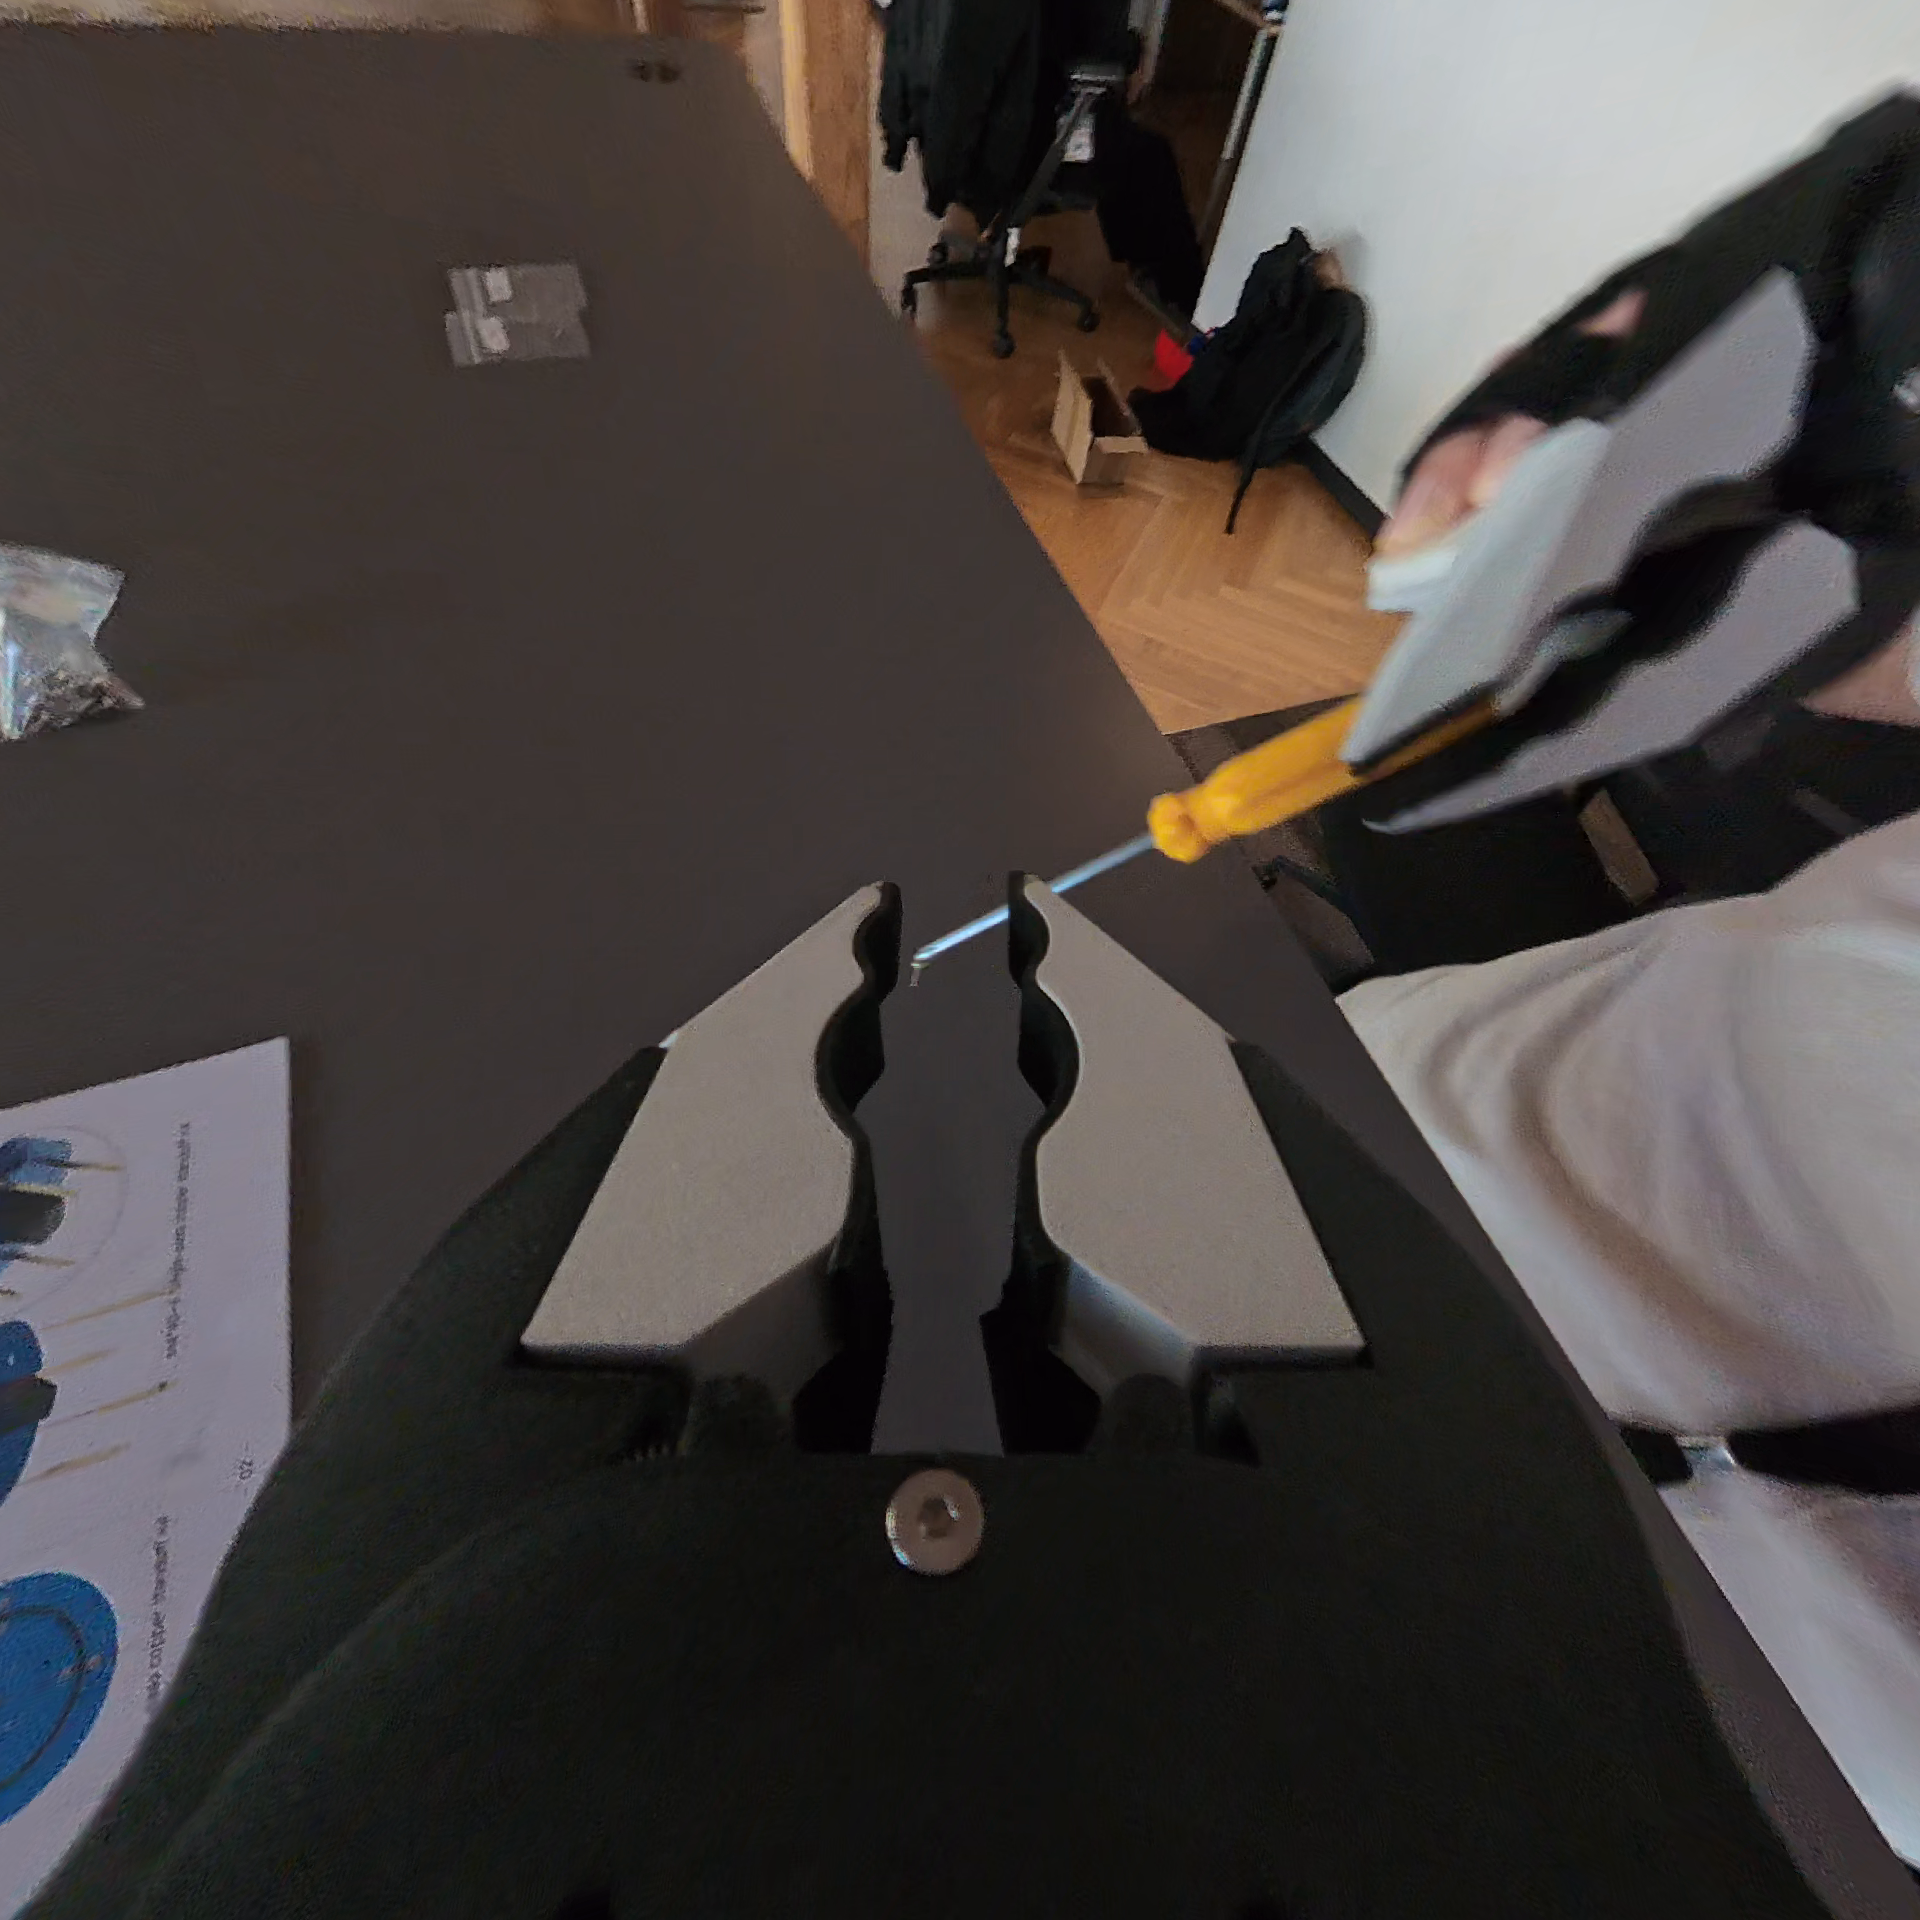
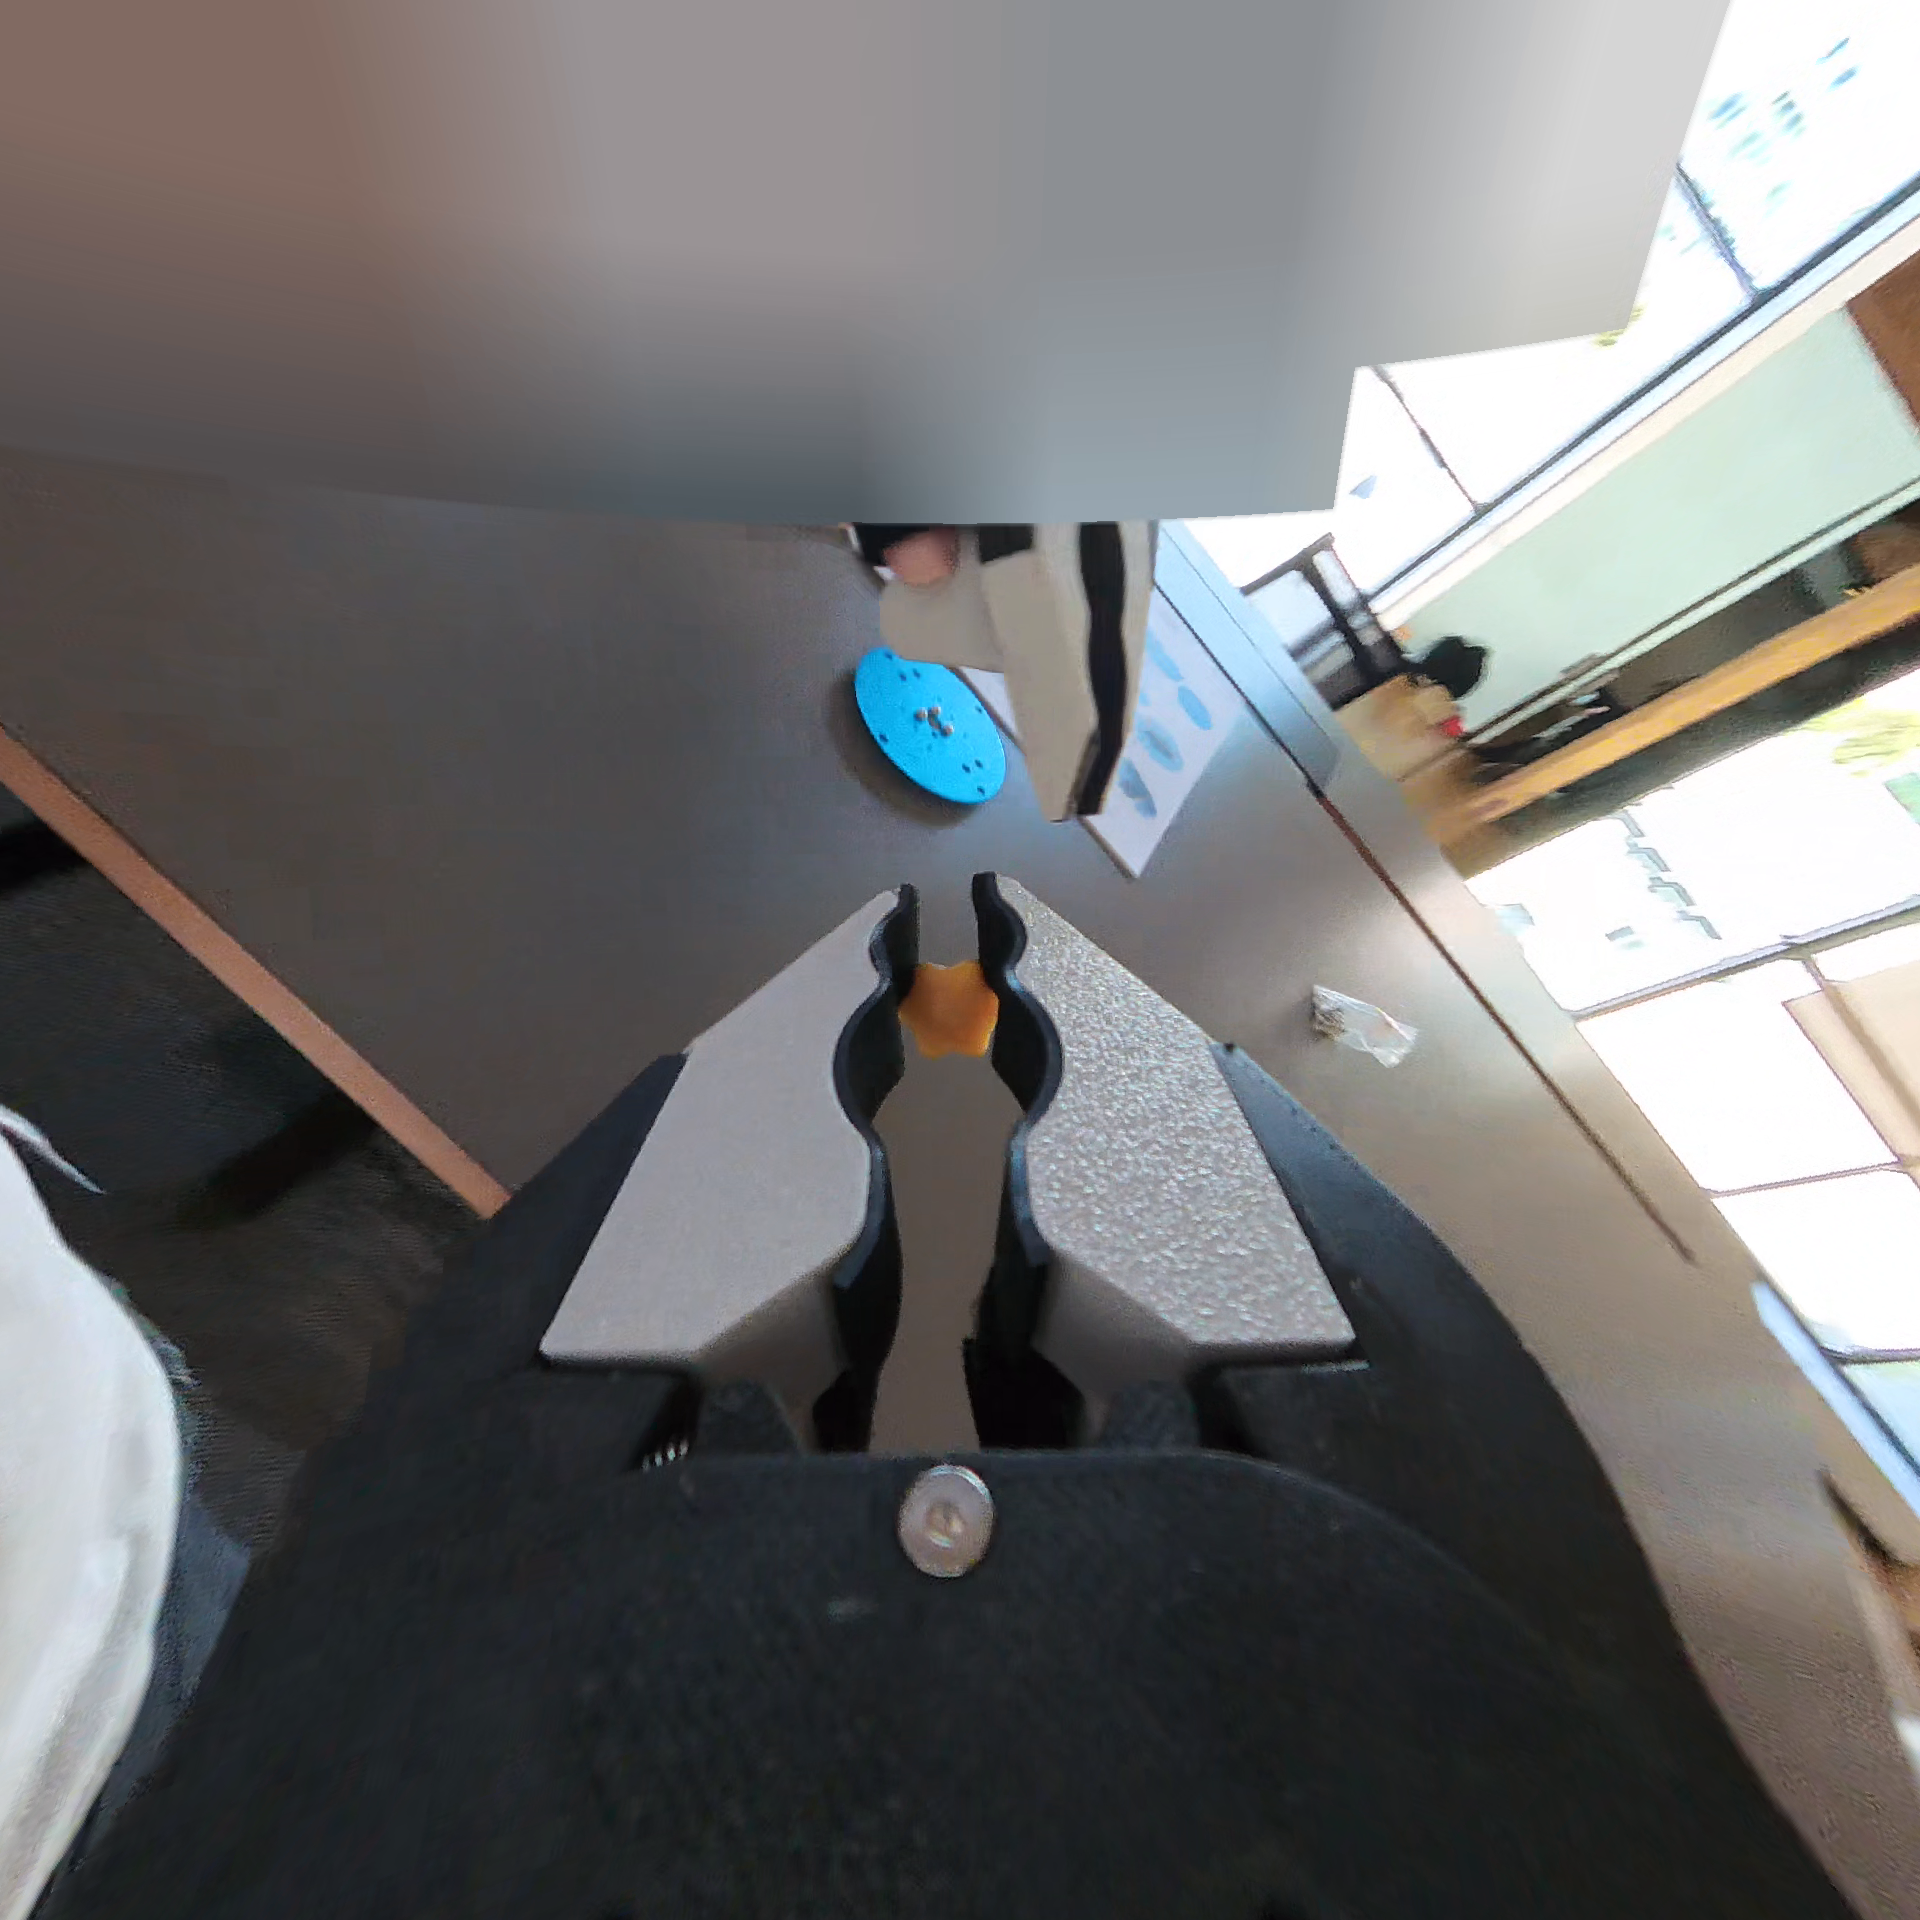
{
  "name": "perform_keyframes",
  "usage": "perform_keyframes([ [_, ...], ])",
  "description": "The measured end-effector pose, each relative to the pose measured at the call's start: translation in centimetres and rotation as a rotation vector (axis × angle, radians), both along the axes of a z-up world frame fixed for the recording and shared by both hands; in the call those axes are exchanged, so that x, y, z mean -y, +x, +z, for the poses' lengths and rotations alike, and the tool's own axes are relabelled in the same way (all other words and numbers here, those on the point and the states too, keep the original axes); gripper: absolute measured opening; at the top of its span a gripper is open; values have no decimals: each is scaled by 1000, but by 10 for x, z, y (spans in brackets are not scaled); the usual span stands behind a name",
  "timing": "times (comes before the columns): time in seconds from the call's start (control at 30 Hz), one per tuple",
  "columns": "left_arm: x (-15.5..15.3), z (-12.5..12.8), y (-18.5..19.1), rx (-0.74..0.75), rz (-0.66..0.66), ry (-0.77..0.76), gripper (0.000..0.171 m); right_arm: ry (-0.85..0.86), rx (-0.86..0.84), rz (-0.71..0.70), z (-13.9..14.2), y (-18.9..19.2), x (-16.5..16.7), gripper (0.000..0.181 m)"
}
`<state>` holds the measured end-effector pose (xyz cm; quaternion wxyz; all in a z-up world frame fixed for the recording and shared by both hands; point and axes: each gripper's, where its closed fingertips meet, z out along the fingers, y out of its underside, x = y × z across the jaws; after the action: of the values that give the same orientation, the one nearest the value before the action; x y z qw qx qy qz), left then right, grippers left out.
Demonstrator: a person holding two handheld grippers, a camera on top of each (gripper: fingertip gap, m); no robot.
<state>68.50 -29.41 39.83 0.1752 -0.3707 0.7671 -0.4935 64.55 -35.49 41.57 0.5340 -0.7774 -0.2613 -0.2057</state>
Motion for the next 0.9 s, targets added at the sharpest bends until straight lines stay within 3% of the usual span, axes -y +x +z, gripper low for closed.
perform_keyframes([
  [0.23, 12, 19, -25, 168, -107, 115, 28, -152, -262, 182, 46, 4, -38, 10],
  [0.53, -25, 19, -6, 226, 89, 168, 29, -291, -400, 318, 76, 8, -87, 10],
  [0.6, -33, 18, -2, 222, 119, 136, 19, -324, -421, 335, 76, 9, -96, 10],
  [0.63, -36, 19, 0, 225, 127, 117, 4, -333, -425, 344, 76, 10, -101, 10],
  [0.77, -46, 28, 7, 269, 182, 7, 2, -258, -507, 457, 91, 15, -125, 11],
  [0.83, -53, 35, 11, 294, 230, -42, 1, -142, -630, 599, 113, 15, -132, 38],
  [0.9, -60, 37, 14, 310, 271, -79, 1, 14, -741, 690, 136, 31, -136, 46],
])
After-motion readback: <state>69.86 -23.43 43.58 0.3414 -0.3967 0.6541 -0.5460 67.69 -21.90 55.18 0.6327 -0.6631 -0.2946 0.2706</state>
